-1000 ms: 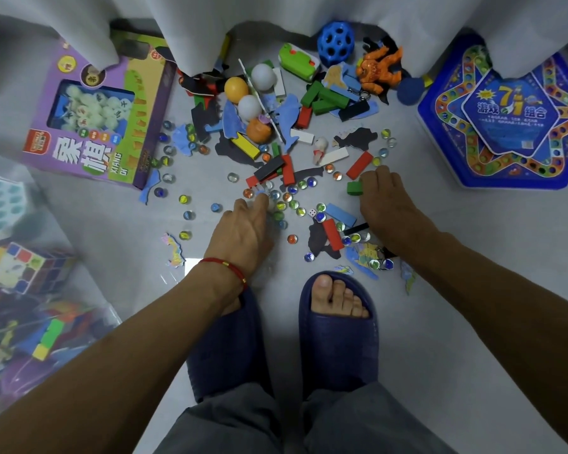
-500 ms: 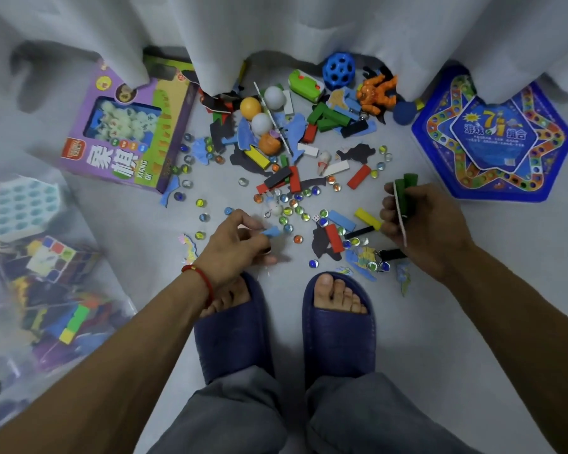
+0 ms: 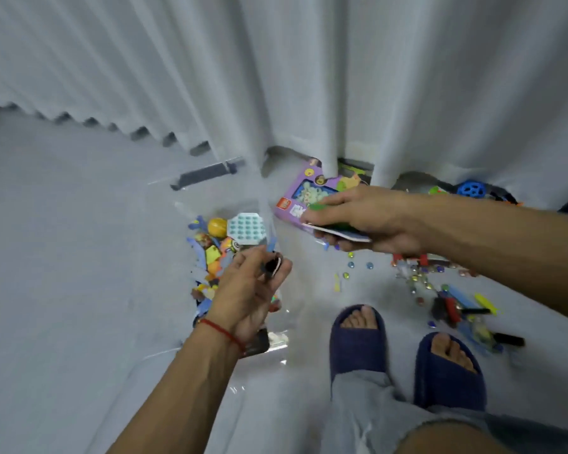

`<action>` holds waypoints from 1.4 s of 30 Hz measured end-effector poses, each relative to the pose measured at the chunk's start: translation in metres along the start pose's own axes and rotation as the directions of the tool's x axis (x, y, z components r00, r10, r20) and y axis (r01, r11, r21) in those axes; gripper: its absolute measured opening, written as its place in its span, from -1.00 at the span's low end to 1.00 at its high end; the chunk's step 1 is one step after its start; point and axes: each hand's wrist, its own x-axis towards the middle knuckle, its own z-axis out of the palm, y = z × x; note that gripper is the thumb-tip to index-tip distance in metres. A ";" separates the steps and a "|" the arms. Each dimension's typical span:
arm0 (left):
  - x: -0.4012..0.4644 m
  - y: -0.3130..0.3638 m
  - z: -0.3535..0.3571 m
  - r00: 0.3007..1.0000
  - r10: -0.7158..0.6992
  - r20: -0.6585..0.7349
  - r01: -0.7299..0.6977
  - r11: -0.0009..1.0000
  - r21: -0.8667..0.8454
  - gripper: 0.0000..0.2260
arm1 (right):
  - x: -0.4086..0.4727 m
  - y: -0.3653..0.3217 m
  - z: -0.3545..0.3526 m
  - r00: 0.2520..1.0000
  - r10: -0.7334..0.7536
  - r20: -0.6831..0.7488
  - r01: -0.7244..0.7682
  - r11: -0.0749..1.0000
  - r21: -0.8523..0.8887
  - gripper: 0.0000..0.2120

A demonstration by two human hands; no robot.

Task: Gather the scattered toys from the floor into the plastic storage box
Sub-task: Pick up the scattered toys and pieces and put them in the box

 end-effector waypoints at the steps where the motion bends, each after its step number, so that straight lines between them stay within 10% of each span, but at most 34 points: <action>1: -0.004 0.014 -0.017 0.999 0.018 -0.050 -0.018 1.000 0.005 -0.92 | 0.011 -0.015 0.022 0.999 -0.006 0.044 0.006 1.000 0.006 -0.85; 5: -0.017 0.053 -0.067 0.977 0.027 -0.210 -0.006 0.995 0.099 -0.95 | 0.048 -0.043 0.079 0.995 0.076 0.058 -0.076 0.997 0.003 -0.67; 10: -0.026 0.065 -0.062 0.960 0.160 -0.231 -0.058 0.917 0.395 -0.87 | 0.038 -0.036 0.055 0.994 0.099 -0.040 -0.107 0.905 -0.411 -0.79; 22: 0.040 -0.109 0.054 0.997 0.019 0.081 -0.072 0.679 0.730 -0.82 | -0.050 0.166 -0.151 0.862 0.181 -0.473 -0.491 0.529 -0.692 -0.72; 28: 0.111 -0.171 0.027 0.996 0.056 -0.062 0.038 0.355 0.934 -0.71 | -0.023 0.267 -0.152 0.815 0.059 -0.577 -0.464 0.663 -0.588 -0.72; 33: 0.157 -0.211 0.020 0.948 0.236 0.214 -0.205 -0.061 0.977 -0.60 | -0.019 0.324 -0.174 0.674 -0.051 -0.737 -0.469 0.741 -0.480 -0.54; 38: 0.179 -0.233 0.016 0.928 0.294 0.230 -0.194 -0.147 0.970 -0.72 | -0.049 0.367 -0.182 0.449 0.018 -0.893 -0.503 0.831 -0.236 -0.51; 42: 0.178 -0.233 0.014 0.918 0.267 0.293 -0.242 -0.209 0.948 -0.78 | -0.062 0.392 -0.181 0.470 0.052 -0.881 -0.478 0.854 -0.205 -0.46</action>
